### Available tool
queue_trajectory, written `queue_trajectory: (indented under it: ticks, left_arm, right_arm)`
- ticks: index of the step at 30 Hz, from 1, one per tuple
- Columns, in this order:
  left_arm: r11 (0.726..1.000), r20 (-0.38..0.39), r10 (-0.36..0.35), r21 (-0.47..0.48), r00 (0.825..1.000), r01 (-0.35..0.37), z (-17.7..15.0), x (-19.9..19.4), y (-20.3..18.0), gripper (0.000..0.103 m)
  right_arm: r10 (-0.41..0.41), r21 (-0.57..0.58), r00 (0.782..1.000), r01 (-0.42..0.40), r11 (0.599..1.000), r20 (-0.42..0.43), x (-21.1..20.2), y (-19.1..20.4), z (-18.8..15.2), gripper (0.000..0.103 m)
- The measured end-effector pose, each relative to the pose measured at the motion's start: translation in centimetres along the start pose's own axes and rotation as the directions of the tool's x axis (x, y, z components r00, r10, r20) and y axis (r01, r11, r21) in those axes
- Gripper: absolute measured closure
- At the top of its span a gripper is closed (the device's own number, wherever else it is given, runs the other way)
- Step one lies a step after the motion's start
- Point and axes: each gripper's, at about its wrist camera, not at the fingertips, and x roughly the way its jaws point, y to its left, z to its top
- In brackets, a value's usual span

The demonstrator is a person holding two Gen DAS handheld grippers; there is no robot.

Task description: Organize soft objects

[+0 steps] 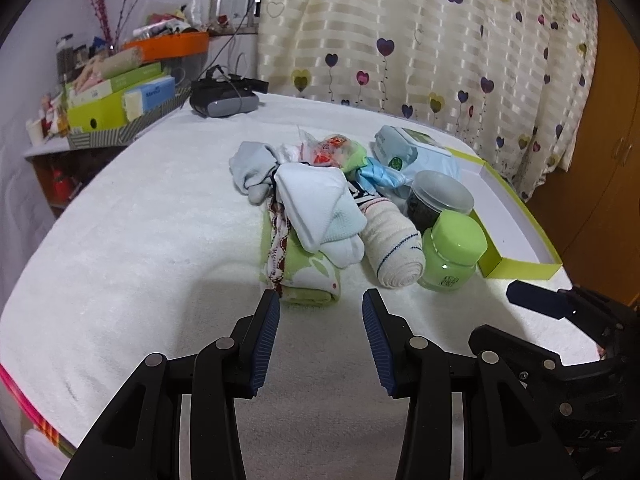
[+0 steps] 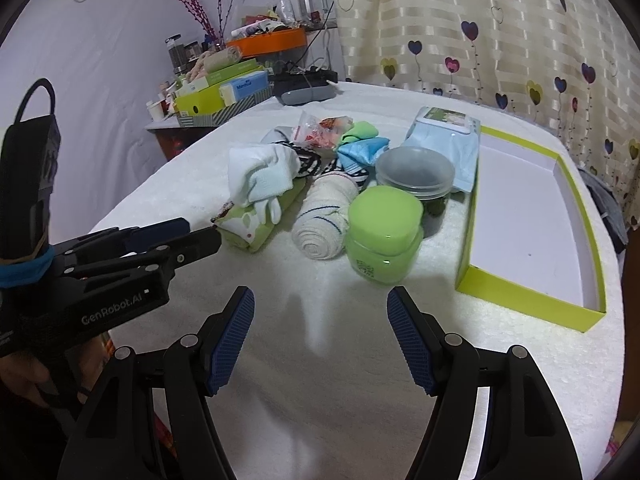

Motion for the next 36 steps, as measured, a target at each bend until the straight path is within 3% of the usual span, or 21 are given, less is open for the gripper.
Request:
queue_trajectory:
  ticks: [6,13,32,33,34,36]
  left_arm:
    - [0.998,-0.003,-0.032,-0.05,0.999,0.032,0.6,0.3,1.6,0.061]
    - [0.998,0.01,-0.01,-0.066,1.0,0.011,1.1,0.7,2.6,0.061]
    - [0.986,0.01,-0.025,-0.162,1.0,0.026,1.9,2.0,8.0,0.057]
    - [0.986,0.011,-0.023,-0.165,1.0,0.025,2.0,2.1,8.2,0.056]
    - [0.986,0.012,-0.022,-0.166,1.0,0.024,2.0,2.1,8.4,0.056]
    - [0.985,0.015,-0.023,-0.169,1.0,0.025,2.1,2.2,8.6,0.056]
  right_arm:
    - [0.006,0.001,1.0,-0.006,1.0,0.013,0.1,0.0,0.9,0.033]
    - [0.021,-0.036,0.999,-0.02,0.999,0.033,0.7,1.0,2.9,0.033]
    - [0.124,-0.061,0.992,-0.125,0.99,-0.018,8.7,3.5,8.9,0.034]
    - [0.124,-0.06,0.992,-0.125,0.99,-0.023,9.1,3.7,9.0,0.041]
    - [0.126,-0.06,0.992,-0.128,0.99,-0.029,9.4,3.8,9.1,0.055]
    - [0.129,-0.053,0.991,-0.131,0.99,-0.04,10.1,3.7,9.2,0.062]
